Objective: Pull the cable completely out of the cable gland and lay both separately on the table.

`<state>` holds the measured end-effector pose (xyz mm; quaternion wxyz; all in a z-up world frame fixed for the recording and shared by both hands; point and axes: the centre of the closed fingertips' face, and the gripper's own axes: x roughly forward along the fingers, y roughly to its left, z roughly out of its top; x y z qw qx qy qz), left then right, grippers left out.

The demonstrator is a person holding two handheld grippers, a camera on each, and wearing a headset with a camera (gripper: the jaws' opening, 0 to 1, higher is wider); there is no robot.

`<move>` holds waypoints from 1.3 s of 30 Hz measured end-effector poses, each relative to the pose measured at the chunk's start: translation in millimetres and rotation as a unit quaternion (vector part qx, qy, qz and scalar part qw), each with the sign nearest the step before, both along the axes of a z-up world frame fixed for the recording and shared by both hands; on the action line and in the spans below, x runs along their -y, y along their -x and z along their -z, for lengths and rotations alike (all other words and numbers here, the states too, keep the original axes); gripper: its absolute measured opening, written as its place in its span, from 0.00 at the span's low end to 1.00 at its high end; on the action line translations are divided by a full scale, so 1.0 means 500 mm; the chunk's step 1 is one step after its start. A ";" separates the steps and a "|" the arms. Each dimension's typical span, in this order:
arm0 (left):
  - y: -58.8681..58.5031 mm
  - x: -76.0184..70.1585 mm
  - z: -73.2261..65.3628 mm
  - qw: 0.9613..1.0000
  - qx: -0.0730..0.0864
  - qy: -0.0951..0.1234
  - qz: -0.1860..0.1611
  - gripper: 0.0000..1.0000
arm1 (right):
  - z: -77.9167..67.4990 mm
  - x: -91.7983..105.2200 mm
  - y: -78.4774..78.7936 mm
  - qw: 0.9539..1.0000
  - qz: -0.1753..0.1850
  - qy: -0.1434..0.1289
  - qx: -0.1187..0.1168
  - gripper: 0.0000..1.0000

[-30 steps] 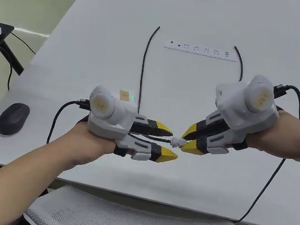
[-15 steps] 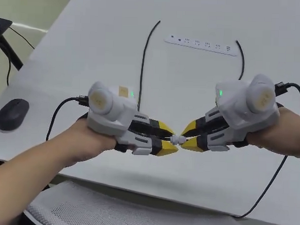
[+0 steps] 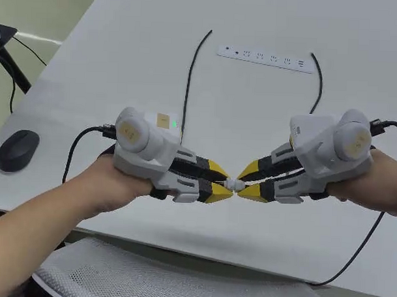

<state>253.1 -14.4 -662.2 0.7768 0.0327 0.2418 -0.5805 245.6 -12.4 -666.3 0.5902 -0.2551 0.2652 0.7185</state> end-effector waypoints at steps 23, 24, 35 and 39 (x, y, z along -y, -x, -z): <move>0.004 0.009 -0.013 0.995 0.078 -0.048 0.047 0.15 | -0.054 0.001 -0.028 0.930 0.122 -0.123 -0.323 0.17; 0.003 0.009 -0.011 0.995 0.078 -0.050 0.047 0.15 | -0.050 0.001 -0.025 0.928 0.116 -0.119 -0.333 0.19; 0.002 0.013 -0.015 0.994 0.084 -0.057 0.049 0.15 | -0.029 0.000 -0.006 0.912 0.102 -0.103 -0.384 0.14; 0.000 0.012 -0.015 0.994 0.082 -0.056 0.049 0.15 | -0.033 -0.003 -0.007 0.911 0.101 -0.110 -0.385 0.09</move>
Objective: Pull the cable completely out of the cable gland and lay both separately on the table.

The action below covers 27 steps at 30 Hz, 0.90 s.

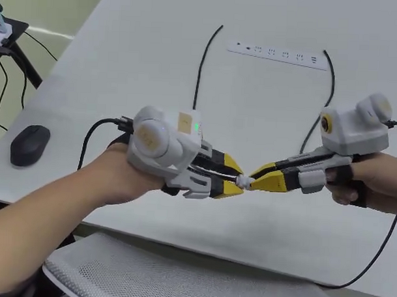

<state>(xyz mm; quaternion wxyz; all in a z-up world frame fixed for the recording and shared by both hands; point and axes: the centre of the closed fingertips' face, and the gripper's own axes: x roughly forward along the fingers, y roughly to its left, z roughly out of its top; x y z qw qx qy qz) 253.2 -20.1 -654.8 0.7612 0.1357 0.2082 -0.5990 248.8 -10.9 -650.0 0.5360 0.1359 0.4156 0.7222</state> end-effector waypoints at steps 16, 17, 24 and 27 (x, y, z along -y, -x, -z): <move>-0.003 0.000 0.012 1.000 -0.024 -0.008 0.002 0.14 | 0.010 -0.001 0.005 0.997 -0.025 0.025 0.064 0.07; -0.004 -0.001 0.012 1.000 -0.021 -0.008 0.002 0.14 | 0.009 -0.002 0.004 0.996 -0.024 0.028 0.077 0.07; 0.001 -0.003 0.012 0.998 -0.057 -0.001 -0.004 0.14 | 0.010 -0.004 0.012 0.981 -0.037 0.038 0.185 0.07; 0.002 -0.002 0.011 0.998 -0.066 0.004 -0.005 0.14 | 0.008 -0.001 0.014 0.972 -0.047 0.042 0.228 0.07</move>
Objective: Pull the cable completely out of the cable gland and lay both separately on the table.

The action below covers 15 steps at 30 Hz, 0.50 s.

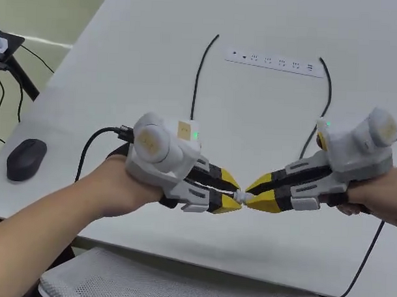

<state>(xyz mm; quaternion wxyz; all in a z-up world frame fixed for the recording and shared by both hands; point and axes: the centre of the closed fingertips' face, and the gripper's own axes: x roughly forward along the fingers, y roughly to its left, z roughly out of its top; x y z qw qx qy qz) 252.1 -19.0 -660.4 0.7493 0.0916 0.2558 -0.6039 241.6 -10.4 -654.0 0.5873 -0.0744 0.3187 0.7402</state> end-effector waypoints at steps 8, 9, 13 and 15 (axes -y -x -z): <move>0.005 0.002 0.005 0.997 -0.065 0.015 -0.026 0.14 | 0.005 0.005 0.006 0.989 -0.030 0.015 0.141 0.07; 0.001 0.001 0.006 0.998 -0.059 0.017 -0.022 0.14 | 0.006 0.002 0.006 0.984 -0.036 0.017 0.175 0.07; -0.002 -0.008 0.005 0.997 -0.069 0.027 -0.034 0.14 | 0.006 -0.004 -0.001 0.967 -0.024 0.025 0.251 0.07; -0.006 -0.011 0.003 0.996 -0.075 0.036 -0.042 0.14 | 0.008 -0.004 -0.005 0.958 -0.024 0.025 0.284 0.07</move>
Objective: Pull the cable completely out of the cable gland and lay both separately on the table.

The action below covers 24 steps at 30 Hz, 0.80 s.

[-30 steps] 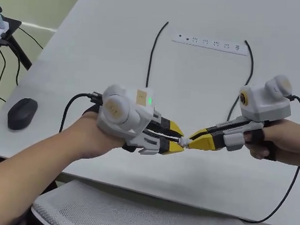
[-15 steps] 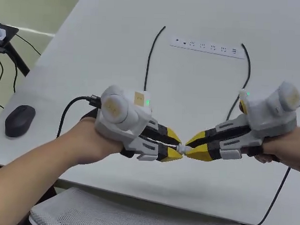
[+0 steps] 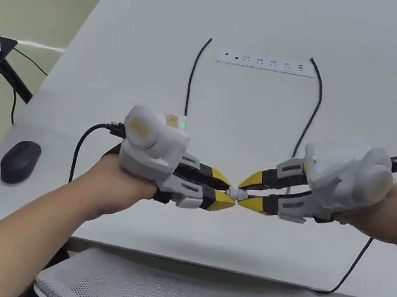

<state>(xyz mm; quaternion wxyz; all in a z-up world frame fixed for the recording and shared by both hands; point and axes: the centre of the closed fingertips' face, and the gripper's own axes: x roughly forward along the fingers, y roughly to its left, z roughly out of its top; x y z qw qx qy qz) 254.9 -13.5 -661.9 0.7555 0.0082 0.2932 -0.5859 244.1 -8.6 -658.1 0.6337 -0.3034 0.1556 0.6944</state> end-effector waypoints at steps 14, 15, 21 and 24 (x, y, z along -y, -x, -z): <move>0.019 0.007 0.014 0.998 -0.062 0.015 -0.015 0.15 | 0.022 0.004 0.017 0.986 -0.001 0.039 0.164 0.08; 0.019 0.008 0.013 0.998 -0.058 0.015 -0.014 0.15 | 0.021 0.005 0.015 0.985 0.000 0.037 0.166 0.08; 0.018 0.010 0.009 0.999 -0.042 0.014 -0.010 0.15 | 0.013 0.006 0.012 0.993 0.026 0.024 0.114 0.08; 0.019 0.009 0.008 0.999 -0.034 0.010 -0.006 0.15 | 0.020 0.010 0.008 0.995 0.031 0.028 0.093 0.09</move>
